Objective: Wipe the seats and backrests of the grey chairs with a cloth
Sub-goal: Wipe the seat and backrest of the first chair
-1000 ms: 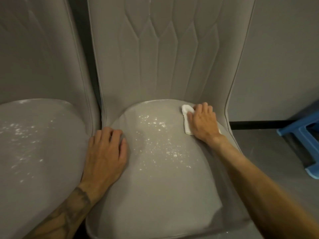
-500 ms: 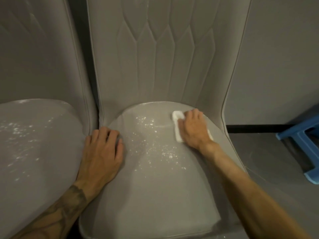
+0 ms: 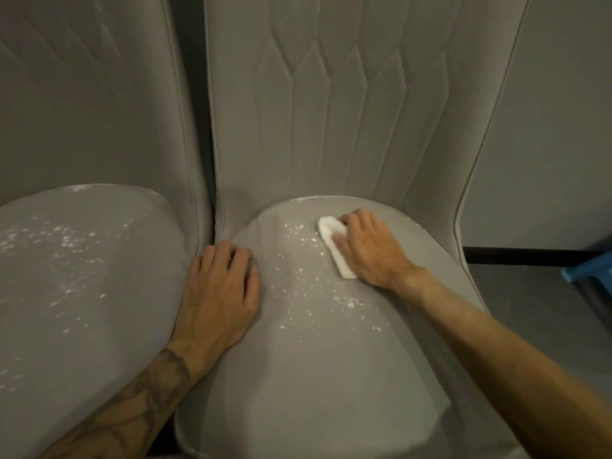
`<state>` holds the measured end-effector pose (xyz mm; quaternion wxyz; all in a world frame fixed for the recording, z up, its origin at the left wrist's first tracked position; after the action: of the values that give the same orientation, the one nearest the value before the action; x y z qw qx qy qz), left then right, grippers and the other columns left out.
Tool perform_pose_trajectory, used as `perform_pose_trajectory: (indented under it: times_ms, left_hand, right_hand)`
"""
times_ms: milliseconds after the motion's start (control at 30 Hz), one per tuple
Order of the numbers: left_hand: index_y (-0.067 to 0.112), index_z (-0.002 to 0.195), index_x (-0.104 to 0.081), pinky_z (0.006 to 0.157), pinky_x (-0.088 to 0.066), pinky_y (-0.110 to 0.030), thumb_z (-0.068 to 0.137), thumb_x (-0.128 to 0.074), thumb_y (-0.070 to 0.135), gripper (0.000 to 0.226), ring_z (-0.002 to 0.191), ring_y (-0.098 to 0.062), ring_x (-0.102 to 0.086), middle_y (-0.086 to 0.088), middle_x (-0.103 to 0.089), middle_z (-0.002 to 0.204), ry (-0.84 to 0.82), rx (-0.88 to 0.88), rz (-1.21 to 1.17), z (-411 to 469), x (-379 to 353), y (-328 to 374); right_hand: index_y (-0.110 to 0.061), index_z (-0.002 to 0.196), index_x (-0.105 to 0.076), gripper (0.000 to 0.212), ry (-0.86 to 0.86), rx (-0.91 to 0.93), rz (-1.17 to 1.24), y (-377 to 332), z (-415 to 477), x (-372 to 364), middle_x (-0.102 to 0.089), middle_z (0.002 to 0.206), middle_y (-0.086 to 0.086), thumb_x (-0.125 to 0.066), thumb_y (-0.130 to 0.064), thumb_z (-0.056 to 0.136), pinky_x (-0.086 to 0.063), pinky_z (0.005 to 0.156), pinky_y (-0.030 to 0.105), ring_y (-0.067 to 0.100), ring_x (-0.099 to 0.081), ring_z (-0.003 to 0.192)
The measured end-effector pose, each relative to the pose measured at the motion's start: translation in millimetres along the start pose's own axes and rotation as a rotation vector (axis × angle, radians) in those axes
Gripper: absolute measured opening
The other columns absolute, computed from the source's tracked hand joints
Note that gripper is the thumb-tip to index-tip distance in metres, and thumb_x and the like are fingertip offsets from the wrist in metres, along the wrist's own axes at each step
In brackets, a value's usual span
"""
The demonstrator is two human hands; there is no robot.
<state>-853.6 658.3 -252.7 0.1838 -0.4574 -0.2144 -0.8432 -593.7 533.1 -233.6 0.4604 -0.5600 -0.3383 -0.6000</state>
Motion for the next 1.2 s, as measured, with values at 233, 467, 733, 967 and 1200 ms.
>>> perform_pose_trajectory:
  times_ms: [233,467,733,967,1200]
  left_hand:
    - [0.014,0.099,-0.058,0.076,-0.040,-0.044,0.099,-0.045,0.023,0.016,0.086,-0.024,-0.043,-0.007,-0.052,0.099,-0.023,0.016,-0.005,0.7,1.2,2.1]
    - [0.015,0.100,-0.058,0.076,-0.040,-0.042,0.099,-0.046,0.024,0.016,0.087,-0.023,-0.043,-0.006,-0.052,0.099,-0.022,0.019,0.000,0.5,1.2,1.7]
    - [0.016,0.099,-0.056,0.077,-0.039,-0.042,0.099,-0.046,0.025,0.013,0.087,-0.024,-0.043,-0.005,-0.051,0.100,-0.013,0.027,0.008,0.2,-0.3,1.0]
    - [0.015,0.099,-0.056,0.076,-0.035,-0.039,0.096,-0.047,0.022,0.012,0.087,-0.023,-0.043,-0.005,-0.051,0.099,-0.021,0.031,0.001,1.3,-0.5,2.8]
    - [0.017,0.092,-0.043,0.072,-0.037,-0.041,0.093,-0.038,0.021,0.007,0.082,-0.023,-0.039,-0.006,-0.047,0.092,-0.031,0.041,-0.021,1.3,2.0,3.0]
  right_hand:
    - [-0.009,0.126,-0.048,0.046,0.028,-0.176,-0.085,-1.5,26.9,-6.3,-0.049,0.123,0.013,-0.029,-0.044,0.105,-0.037,0.096,0.043,0.032,-0.045,0.107]
    - [-0.006,0.131,-0.048,0.041,0.029,-0.162,-0.089,27.0,35.5,-0.4,-0.049,0.124,0.016,-0.034,-0.036,0.106,-0.036,0.095,0.043,0.035,-0.047,0.109]
    - [-0.012,0.127,-0.049,0.035,0.010,0.201,0.047,-29.1,34.7,-10.6,-0.051,0.120,0.009,-0.035,-0.036,0.105,-0.039,0.094,0.040,0.027,-0.048,0.104]
    - [-0.005,0.129,-0.047,0.040,-0.025,0.004,-0.016,-47.5,61.8,-20.9,-0.049,0.127,0.018,-0.030,-0.034,0.107,-0.034,0.101,0.045,0.034,-0.044,0.115]
    - [-0.007,0.127,-0.048,0.035,-0.011,0.082,-0.026,-23.9,55.4,-7.3,-0.050,0.123,0.015,-0.032,-0.031,0.107,-0.034,0.099,0.042,0.032,-0.047,0.109]
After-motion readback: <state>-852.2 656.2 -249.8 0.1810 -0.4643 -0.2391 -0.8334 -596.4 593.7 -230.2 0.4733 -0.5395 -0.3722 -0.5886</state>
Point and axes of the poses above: each hand's wrist, its own z-axis towards the middle knuckle, its own x-axis out of the back of the hand, y = z × x, the point moved 1 cm from there along z, towards the middle knuckle
